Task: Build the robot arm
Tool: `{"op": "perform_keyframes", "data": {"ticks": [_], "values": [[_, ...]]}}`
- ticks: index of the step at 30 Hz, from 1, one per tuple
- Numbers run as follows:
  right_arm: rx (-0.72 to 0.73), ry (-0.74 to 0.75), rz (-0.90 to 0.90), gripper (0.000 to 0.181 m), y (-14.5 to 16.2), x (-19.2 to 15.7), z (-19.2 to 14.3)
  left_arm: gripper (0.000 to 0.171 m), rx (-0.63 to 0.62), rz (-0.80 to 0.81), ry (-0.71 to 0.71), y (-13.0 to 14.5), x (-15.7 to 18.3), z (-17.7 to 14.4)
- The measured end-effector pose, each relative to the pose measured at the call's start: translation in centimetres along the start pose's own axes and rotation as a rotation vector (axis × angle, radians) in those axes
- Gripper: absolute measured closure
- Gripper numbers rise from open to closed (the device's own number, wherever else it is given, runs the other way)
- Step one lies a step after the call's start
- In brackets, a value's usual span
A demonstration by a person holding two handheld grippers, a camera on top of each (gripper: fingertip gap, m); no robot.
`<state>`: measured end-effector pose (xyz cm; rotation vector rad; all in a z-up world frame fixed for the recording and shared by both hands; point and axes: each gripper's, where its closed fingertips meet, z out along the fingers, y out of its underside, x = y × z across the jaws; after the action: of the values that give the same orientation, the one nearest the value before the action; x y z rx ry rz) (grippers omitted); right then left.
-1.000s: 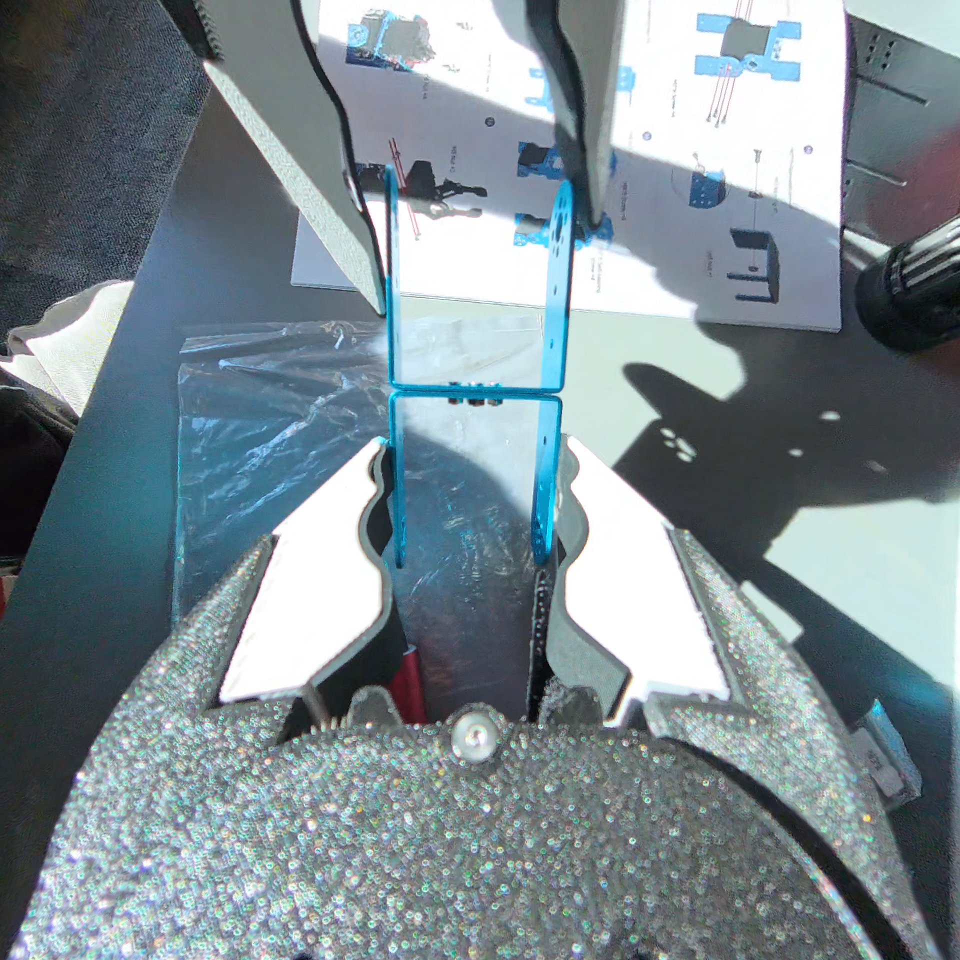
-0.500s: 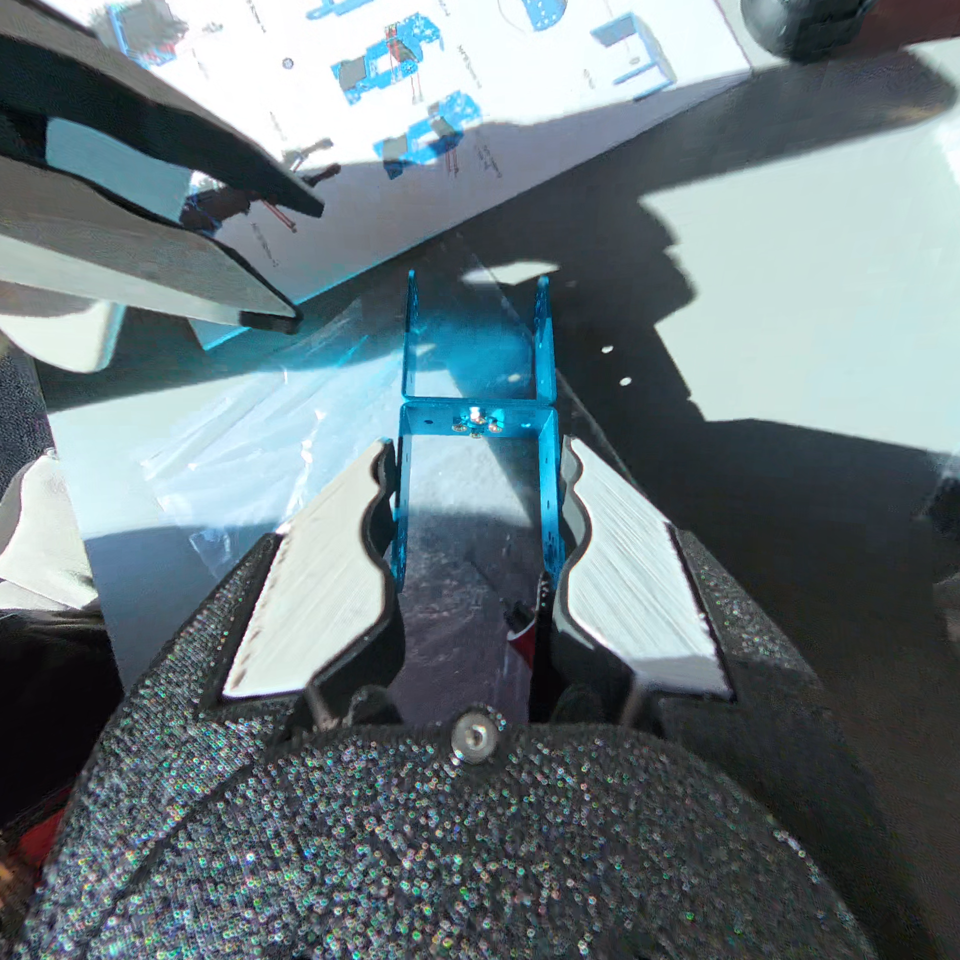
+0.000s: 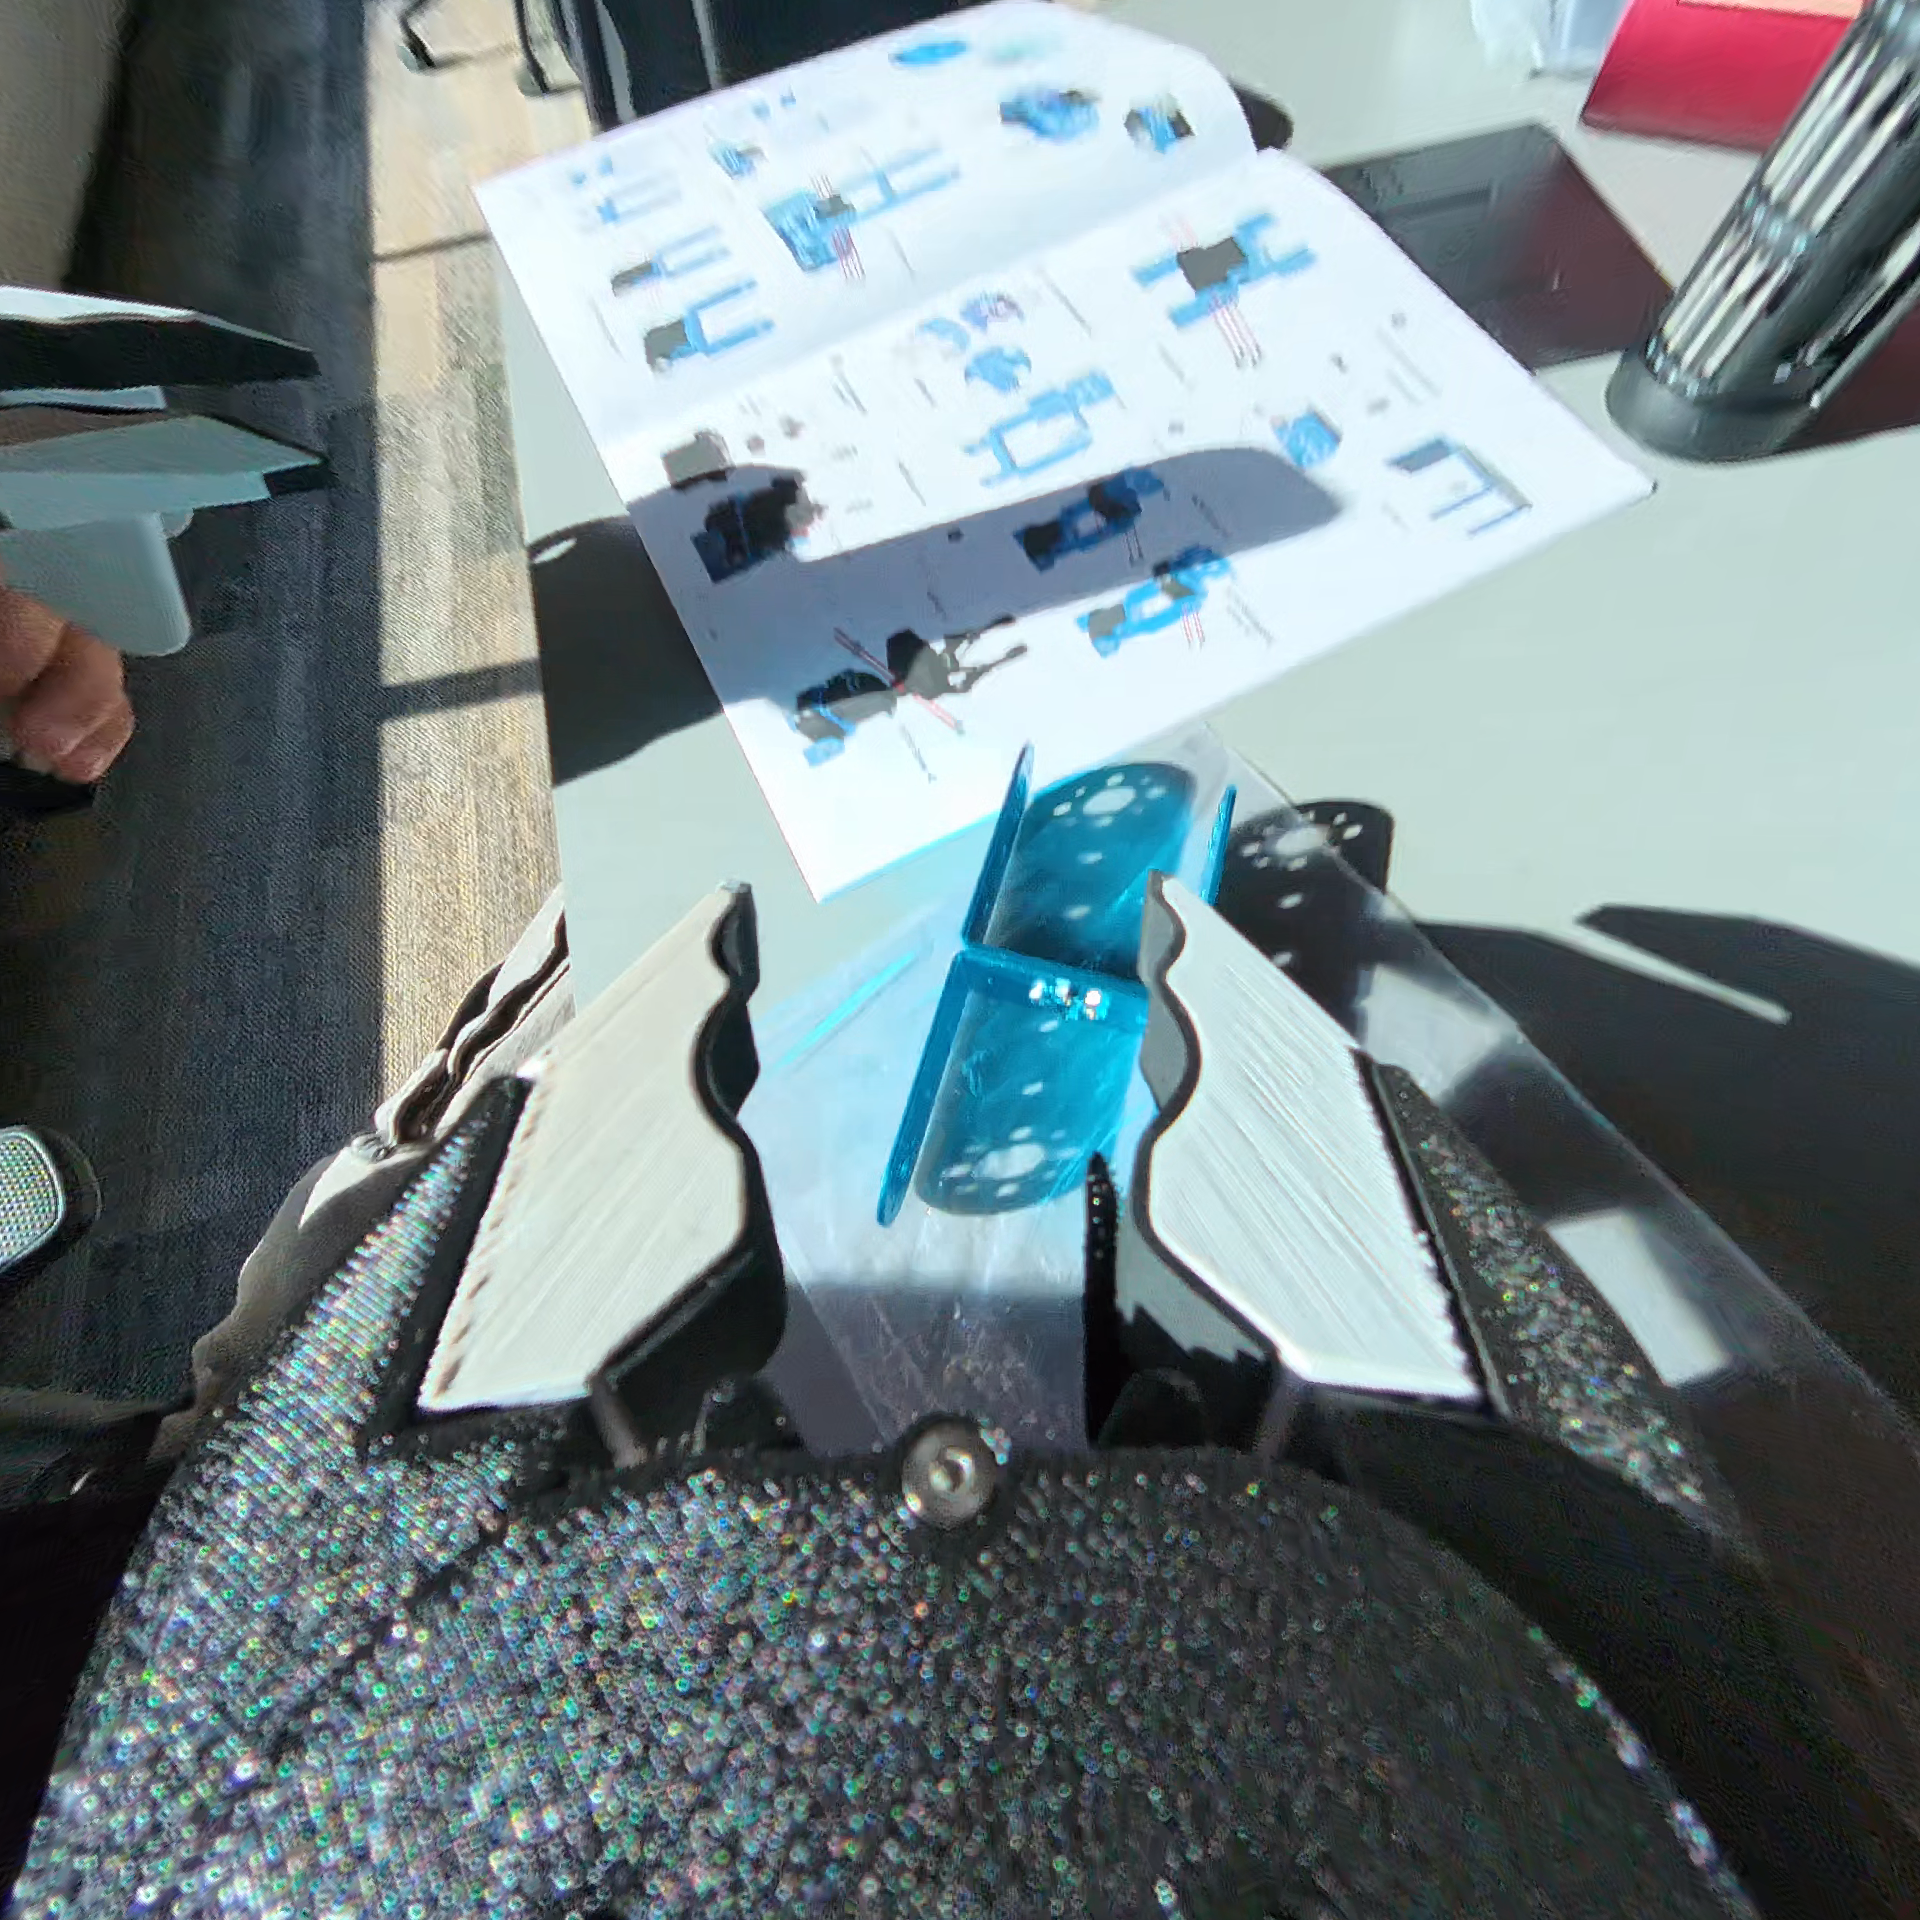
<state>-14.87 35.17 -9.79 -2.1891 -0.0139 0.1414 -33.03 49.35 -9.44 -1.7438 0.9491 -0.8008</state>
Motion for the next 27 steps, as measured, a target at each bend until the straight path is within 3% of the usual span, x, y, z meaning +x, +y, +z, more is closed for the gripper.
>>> {"op": "perform_keyframes", "data": {"ticks": [5, 11, 13, 17, 27], "values": [[0.168, 0.082, -0.041, 0.118, -3.3, 4.4, -1.7, 0.115, -0.058, -0.039, -0.032, -1.3, -9.3, 1.5], [0.205, 0.376, -0.131, 0.123, -2.1, 13.2, -3.6, 0.114, -0.197, 0.0, -0.045, -1.1, -15.4, 6.1], [0.202, 0.407, -0.091, 0.119, -1.7, 15.1, -4.4, 0.114, -0.254, 0.03, -0.033, -0.6, -16.0, 7.2], [0.275, 0.393, 0.017, 0.124, -2.1, 17.1, -5.7, 0.114, -0.237, 0.001, -0.015, -1.0, -15.4, 7.3], [0.271, 0.36, 0.085, 0.124, -2.6, 19.3, -4.7, 0.115, -0.225, -0.09, -0.05, 0.1, -13.6, 5.9]]}}
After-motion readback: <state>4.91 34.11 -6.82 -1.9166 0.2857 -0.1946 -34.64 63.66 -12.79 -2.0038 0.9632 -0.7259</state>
